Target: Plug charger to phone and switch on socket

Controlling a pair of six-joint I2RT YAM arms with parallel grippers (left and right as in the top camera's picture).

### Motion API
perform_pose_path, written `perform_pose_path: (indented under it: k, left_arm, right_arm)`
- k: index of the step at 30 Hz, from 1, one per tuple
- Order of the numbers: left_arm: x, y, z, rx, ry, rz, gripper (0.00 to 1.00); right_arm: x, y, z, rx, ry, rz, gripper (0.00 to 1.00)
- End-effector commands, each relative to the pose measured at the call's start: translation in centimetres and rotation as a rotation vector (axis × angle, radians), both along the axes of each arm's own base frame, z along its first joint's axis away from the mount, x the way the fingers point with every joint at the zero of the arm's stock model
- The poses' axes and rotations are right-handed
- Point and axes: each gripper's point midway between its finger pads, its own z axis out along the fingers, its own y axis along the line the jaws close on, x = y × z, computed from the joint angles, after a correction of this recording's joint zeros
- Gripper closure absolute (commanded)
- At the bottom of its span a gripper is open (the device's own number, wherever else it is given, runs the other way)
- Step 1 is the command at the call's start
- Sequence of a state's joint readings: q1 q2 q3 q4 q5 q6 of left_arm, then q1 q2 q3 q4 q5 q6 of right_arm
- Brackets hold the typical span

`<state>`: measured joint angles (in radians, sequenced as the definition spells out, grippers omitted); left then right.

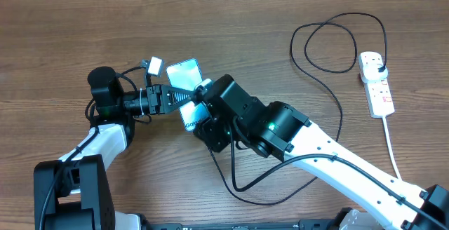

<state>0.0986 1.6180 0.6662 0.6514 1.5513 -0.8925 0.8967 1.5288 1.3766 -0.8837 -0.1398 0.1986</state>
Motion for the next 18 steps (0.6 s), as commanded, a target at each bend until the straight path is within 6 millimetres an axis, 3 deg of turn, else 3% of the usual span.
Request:
perform_pose_path:
  k: [1, 5, 9, 13, 18]
  left_arm:
    - [-0.5, -0.3, 0.4, -0.001, -0.074, -0.035, 0.96]
    - [-0.4, -2.0, 0.7, 0.008, -0.049, -0.044, 0.96]
    - [-0.3, -5.9, 2.2, 0.007, -0.103, -0.040, 0.96]
    - [-0.6, -10.0, 4.3, -0.029, -0.188, -0.016, 0.96]
    - [1.0, -13.6, 5.0, 0.015, -0.167, 0.024, 0.96]
  right_arm:
    - [-0.5, -0.6, 1.5, 0.002, 0.000, -0.013, 0.40]
    - [-0.8, -2.7, 4.6, -0.009, -0.027, -0.046, 0.36]
    - [-0.1, -6.3, 9.0, -0.023, -0.165, -0.150, 0.34]
    - [0.0, -11.6, 12.6, -0.022, -0.282, -0.357, 0.30]
    - [-1.2, -17.7, 15.8, 0.009, -0.380, -0.570, 0.21]
